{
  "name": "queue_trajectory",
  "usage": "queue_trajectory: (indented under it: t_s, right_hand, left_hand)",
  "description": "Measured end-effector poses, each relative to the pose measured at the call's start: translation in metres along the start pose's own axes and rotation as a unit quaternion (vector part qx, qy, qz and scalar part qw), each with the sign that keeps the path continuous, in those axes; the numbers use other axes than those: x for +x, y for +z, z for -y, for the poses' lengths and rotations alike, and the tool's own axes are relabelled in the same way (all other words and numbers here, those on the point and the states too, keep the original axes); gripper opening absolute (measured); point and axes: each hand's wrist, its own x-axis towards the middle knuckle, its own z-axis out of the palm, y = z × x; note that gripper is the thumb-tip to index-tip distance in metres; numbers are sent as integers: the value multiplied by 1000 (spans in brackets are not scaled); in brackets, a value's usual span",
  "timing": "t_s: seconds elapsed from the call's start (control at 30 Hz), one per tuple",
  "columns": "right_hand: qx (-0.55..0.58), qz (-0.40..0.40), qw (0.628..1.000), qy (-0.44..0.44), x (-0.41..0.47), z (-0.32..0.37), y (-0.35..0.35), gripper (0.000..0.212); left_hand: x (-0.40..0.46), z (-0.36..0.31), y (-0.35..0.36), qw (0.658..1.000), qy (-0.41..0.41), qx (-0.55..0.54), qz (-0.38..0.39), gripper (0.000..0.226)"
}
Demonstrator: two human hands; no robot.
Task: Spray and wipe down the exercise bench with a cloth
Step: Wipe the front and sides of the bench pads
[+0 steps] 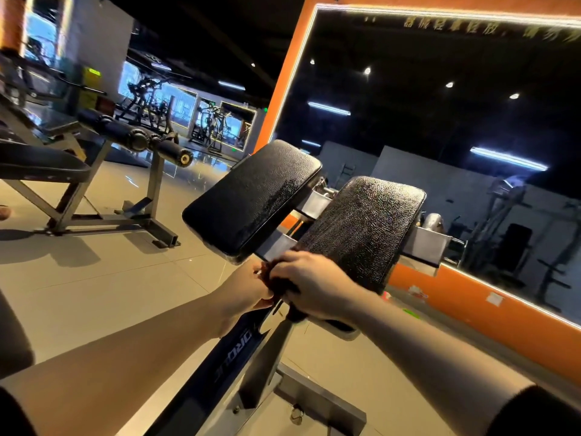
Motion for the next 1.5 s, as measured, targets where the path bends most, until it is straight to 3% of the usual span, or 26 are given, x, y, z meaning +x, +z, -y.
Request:
queue_trajectory:
  t_s: [0.07, 0.17, 0.23, 0.37, 0.43, 0.5, 0.57, 0.63, 0.7, 0.77, 0.83, 1.0, 1.13, 1.3, 1.4, 1.47, 1.5]
  right_hand:
    - [3, -25, 1000, 3, 1, 6, 4, 28]
    - [-42, -129, 981, 139, 6, -20, -5, 31]
    - [-60, -139, 974, 169, 2, -25, -4, 32]
    - [14, -42, 999, -1, -14, 20, 14, 28]
    - [42, -40, 998, 0, -12, 22, 13, 29]
    - [77, -144, 984, 67, 1, 4, 2, 30]
    - [127, -242, 943, 189, 13, -30, -18, 26]
    - [81, -230, 932, 269, 19, -67, -34, 26]
    - [-54, -177, 937, 297, 18, -90, -39, 30]
    - [-114, -203, 932, 277, 14, -97, -41, 32]
    - [-92, -239, 939, 229, 14, -95, -41, 42]
    - [-169, -127, 959, 191, 13, -77, -25, 35]
    - [-163, -111, 957, 211, 10, -56, -27, 34]
    - [-20, -66, 997, 23, 6, 9, 1, 22]
    - [38, -147, 986, 65, 19, -13, -7, 23]
    - [27, -212, 968, 130, 28, -45, -23, 31]
    - [-2, -207, 964, 166, 30, -61, -30, 34]
  left_hand:
    - [-1, 1, -1, 1000, 0, -5, 0, 27]
    - [0, 4, -1, 1000, -7, -9, -18, 49]
    - [0, 4, 1, 1000, 2, -2, -15, 45]
    - [-6, 0, 2, 999, 13, 49, 5, 25]
    - [-10, -2, 1, 999, 14, 50, 14, 24]
    - [-7, 0, -2, 1000, -2, 14, 6, 34]
    - [-4, 0, -4, 1000, -7, -1, -12, 45]
    - [-2, 1, -4, 1000, -1, 11, -14, 45]
    - [0, 3, -3, 1000, 3, 19, -13, 46]
    - [2, 5, -2, 1000, 6, 26, -13, 47]
    - [4, 6, -1, 999, 10, 28, -15, 48]
    - [5, 5, 1, 1000, 9, 20, -19, 46]
    - [6, 6, 0, 1000, 5, 15, -21, 46]
    - [5, 3, 0, 1000, 6, -3, -4, 31]
    - [6, 4, 0, 1000, -7, -10, -5, 37]
    - [7, 4, 0, 1000, -11, -5, -13, 45]
    - [7, 5, 0, 1000, -11, -3, -15, 48]
